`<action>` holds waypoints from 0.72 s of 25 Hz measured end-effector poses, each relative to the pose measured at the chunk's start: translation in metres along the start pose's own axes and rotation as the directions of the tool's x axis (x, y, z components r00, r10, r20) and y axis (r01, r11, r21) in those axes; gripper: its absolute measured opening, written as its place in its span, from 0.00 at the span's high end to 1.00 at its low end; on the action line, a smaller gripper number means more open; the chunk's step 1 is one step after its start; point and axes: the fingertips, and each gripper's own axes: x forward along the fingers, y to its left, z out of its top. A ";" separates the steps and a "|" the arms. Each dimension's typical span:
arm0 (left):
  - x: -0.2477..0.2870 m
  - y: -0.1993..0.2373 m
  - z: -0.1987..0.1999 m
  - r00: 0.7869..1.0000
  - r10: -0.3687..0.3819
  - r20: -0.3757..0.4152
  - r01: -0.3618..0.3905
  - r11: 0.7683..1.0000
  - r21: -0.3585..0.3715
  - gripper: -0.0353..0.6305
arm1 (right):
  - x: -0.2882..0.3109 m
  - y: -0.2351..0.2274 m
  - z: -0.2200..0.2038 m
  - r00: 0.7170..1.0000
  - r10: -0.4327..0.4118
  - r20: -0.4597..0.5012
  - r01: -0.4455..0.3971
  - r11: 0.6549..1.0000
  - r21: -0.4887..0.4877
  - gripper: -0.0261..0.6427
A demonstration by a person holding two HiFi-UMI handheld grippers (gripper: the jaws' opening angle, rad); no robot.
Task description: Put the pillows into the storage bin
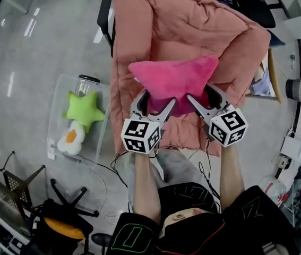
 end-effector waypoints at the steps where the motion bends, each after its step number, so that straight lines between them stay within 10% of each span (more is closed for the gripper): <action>1: -0.013 0.000 0.009 1.000 0.013 0.014 -0.014 1.000 0.010 0.41 | -0.002 0.011 0.008 1.000 0.013 0.013 -0.013 1.000 0.000 0.54; 9: -0.126 0.023 0.075 0.980 0.121 0.161 -0.132 0.989 0.062 0.41 | 0.005 0.115 0.078 0.985 0.148 0.091 -0.142 0.988 -0.061 0.54; 18: -0.275 0.107 0.082 0.902 0.343 0.260 -0.356 0.935 0.001 0.41 | 0.069 0.273 0.095 0.922 0.384 0.058 -0.372 0.916 -0.147 0.54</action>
